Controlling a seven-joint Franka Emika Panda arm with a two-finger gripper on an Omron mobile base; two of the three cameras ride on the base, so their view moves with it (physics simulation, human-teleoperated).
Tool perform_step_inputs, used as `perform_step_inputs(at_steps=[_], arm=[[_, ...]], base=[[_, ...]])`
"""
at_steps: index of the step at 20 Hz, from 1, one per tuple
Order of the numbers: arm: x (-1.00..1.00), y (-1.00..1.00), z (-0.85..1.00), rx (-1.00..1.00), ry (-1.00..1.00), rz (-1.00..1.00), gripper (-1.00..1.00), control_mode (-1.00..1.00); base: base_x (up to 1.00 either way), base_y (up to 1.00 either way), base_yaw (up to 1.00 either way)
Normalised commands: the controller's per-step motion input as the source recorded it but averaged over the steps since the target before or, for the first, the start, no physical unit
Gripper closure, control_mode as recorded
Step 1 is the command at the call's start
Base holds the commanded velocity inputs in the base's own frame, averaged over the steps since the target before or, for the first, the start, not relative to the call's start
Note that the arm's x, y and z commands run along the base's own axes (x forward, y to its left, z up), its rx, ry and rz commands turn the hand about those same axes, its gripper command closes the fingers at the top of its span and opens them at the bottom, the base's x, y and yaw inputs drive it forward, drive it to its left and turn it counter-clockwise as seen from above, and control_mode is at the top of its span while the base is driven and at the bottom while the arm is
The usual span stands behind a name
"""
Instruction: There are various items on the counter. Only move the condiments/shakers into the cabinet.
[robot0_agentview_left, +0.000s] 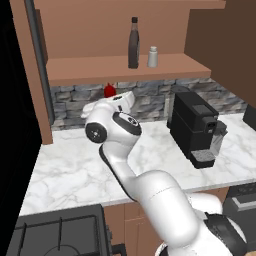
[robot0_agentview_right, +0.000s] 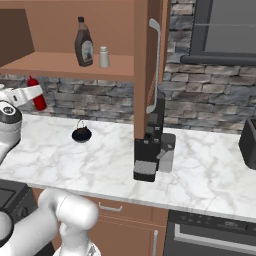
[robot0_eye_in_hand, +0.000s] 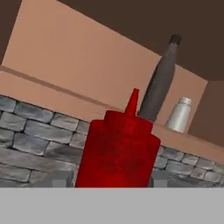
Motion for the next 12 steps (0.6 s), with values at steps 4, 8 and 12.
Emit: perform_step_inputs(at_steps=[4, 8, 12], arm=[[-0.18, 0.03, 0.79, 0.0, -0.18, 0.04, 1.0, -1.0], [-0.02, 0.06, 0.59, 0.07, -0.11, -0.02, 1.0, -1.0], [0.0, 0.0, 0.34, 0.24, 0.0, 0.0, 1.0, -1.0]], base=[[0.0, 0.0, 0.0], [0.0, 0.0, 0.0], [0.0, 0.0, 0.0]])
